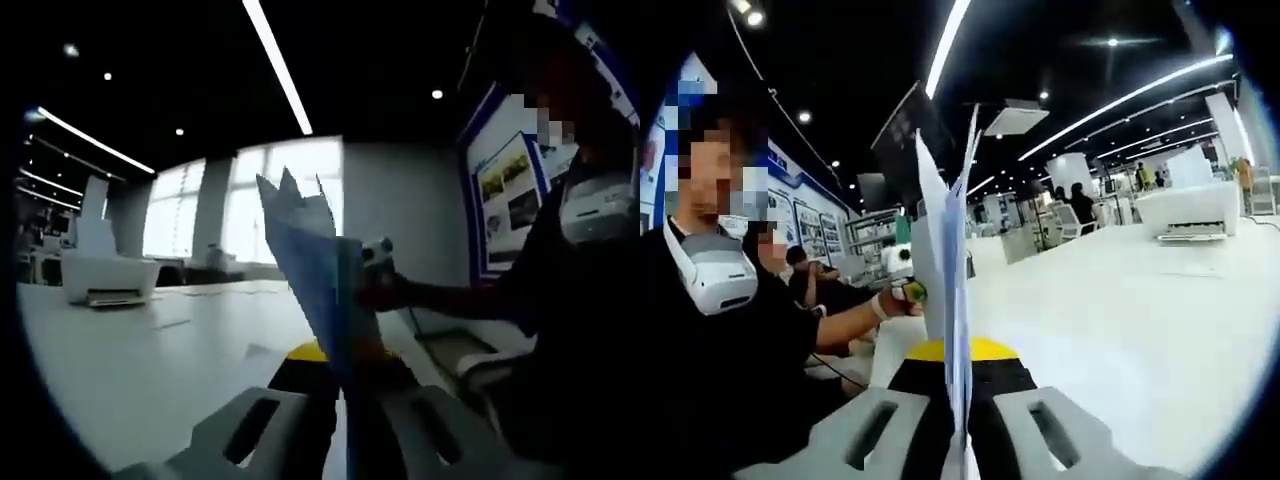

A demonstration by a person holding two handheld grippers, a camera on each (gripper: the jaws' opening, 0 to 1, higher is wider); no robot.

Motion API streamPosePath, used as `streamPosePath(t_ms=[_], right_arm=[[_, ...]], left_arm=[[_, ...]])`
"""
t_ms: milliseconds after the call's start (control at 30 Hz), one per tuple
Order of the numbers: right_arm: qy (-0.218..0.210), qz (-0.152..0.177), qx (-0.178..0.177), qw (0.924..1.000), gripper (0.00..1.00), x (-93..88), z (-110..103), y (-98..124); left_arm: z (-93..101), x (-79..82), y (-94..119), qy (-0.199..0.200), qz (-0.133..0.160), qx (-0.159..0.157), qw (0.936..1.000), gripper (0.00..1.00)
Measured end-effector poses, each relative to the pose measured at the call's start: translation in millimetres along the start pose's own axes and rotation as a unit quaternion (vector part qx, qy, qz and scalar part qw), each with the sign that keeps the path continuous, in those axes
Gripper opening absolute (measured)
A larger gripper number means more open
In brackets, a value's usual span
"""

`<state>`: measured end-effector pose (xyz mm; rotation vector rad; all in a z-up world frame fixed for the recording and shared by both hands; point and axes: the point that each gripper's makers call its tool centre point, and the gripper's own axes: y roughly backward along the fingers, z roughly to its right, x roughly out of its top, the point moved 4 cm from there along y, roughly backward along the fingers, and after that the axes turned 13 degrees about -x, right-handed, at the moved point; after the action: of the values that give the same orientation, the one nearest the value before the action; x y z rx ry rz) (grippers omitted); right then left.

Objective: Organize the stack of printing papers by aligning and flattening the scattered papers on the table

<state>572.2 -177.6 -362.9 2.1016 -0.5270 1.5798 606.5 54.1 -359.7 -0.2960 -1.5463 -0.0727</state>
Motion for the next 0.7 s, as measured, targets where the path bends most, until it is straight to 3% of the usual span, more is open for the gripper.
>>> streamPosePath(t_ms=[200, 333, 700], right_arm=[[-0.008, 0.005, 0.018, 0.9998, 0.00, 39.7, -14.5, 6.3], [-0.027, -0.038, -0.002, 0.9989, 0.00, 37.6, -9.0, 7.0], [-0.061, -0.078, -0.021, 0.9948, 0.00, 40.5, -9.9, 7.9]], left_arm=[[0.6, 11.1, 0.4, -0.006, 0.002, 0.008, 0.9999, 0.18], [2.4, 9.6, -0.7, 0.009, -0.001, 0.009, 0.9999, 0.21], [9.6, 13.0, -3.5, 0.072, -0.008, -0.004, 0.9973, 0.12]])
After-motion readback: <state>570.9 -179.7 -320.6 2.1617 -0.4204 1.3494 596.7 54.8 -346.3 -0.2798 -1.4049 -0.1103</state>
